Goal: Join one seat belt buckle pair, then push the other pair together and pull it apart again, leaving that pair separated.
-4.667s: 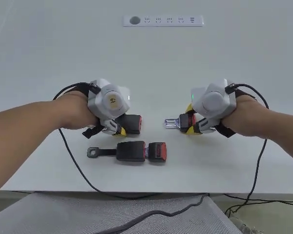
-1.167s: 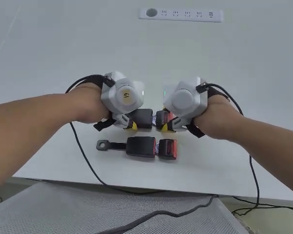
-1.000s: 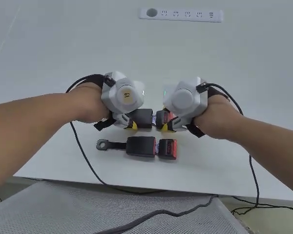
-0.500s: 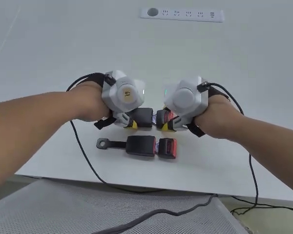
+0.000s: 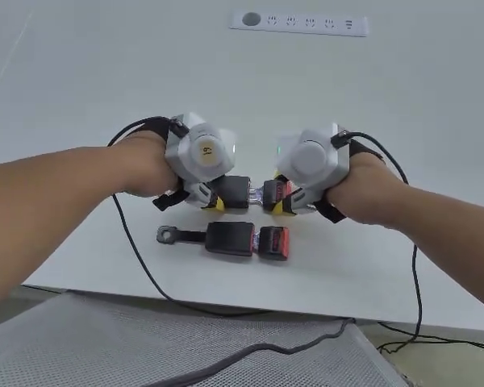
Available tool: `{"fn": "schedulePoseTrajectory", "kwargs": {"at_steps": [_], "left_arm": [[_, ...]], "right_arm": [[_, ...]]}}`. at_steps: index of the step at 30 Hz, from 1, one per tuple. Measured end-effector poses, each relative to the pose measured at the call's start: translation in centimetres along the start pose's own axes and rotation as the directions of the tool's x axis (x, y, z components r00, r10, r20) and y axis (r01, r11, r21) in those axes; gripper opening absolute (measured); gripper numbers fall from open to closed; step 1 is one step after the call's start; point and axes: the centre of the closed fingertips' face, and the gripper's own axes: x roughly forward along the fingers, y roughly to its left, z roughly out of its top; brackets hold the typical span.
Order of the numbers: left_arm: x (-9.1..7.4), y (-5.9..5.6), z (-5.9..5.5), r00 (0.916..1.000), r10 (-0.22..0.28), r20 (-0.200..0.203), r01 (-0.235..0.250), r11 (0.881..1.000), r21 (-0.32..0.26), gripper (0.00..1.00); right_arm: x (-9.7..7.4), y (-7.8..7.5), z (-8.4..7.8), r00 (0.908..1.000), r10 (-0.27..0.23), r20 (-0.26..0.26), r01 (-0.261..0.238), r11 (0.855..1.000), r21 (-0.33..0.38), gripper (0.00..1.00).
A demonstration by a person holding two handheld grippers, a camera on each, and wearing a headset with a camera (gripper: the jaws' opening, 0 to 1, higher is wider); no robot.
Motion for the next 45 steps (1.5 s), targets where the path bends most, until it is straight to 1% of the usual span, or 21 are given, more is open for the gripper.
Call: {"fn": "schedulePoseTrajectory", "kwargs": {"at_steps": [4, 7, 12, 20, 22, 26, 33, 39, 45], "left_arm": [[-0.1, -0.1, 0.1, 1.0000, 0.000, -0.003, 0.000, 1.000, 0.002, 0.33], [0.0, 0.0, 0.1, 1.0000, 0.002, -0.005, -0.002, 1.000, 0.001, 0.33], [0.2, 0.1, -0.1, 1.0000, 0.004, -0.003, -0.004, 1.000, 0.001, 0.33], [0.0, 0.1, 0.0, 0.9999, 0.007, -0.008, -0.007, 1.000, -0.002, 0.33], [0.1, 0.1, -0.1, 0.9999, 0.008, -0.010, -0.008, 1.000, -0.002, 0.33], [0.0, 0.0, 0.0, 0.9998, 0.009, -0.016, -0.009, 1.000, -0.001, 0.33], [0.1, 0.0, 0.0, 0.9998, 0.010, -0.020, -0.010, 1.000, -0.006, 0.33], [0.1, 0.0, 0.0, 0.9997, 0.012, -0.020, -0.012, 1.000, -0.012, 0.33], [0.0, -0.2, 0.1, 0.9997, 0.011, -0.021, -0.011, 1.000, -0.010, 0.34]], "right_arm": [[0.2, 0.0, 0.0, 1.0000, -0.004, -0.004, 0.004, 1.000, -0.008, 0.32], [0.0, 0.0, -0.3, 1.0000, -0.002, 0.006, 0.002, 1.000, 0.008, 0.33], [-0.6, 0.1, -1.4, 1.0000, -0.006, -0.006, 0.006, 1.000, 0.016, 0.33], [-2.1, 0.3, -4.3, 0.9993, -0.019, -0.032, 0.019, 1.000, 0.020, 0.33], [-2.4, 0.1, -5.0, 0.9990, -0.024, -0.039, 0.025, 0.999, 0.027, 0.33], [-3.2, 0.4, -6.6, 0.9983, -0.028, -0.052, 0.030, 0.999, 0.039, 0.33], [-4.2, 0.6, -8.3, 0.9965, -0.038, -0.074, 0.041, 0.998, 0.042, 0.33], [-4.6, 0.5, -9.1, 0.9959, -0.044, -0.079, 0.048, 0.997, 0.058, 0.33], [-4.7, 0.7, -9.1, 0.9955, -0.044, -0.084, 0.049, 0.997, 0.058, 0.34]]}}
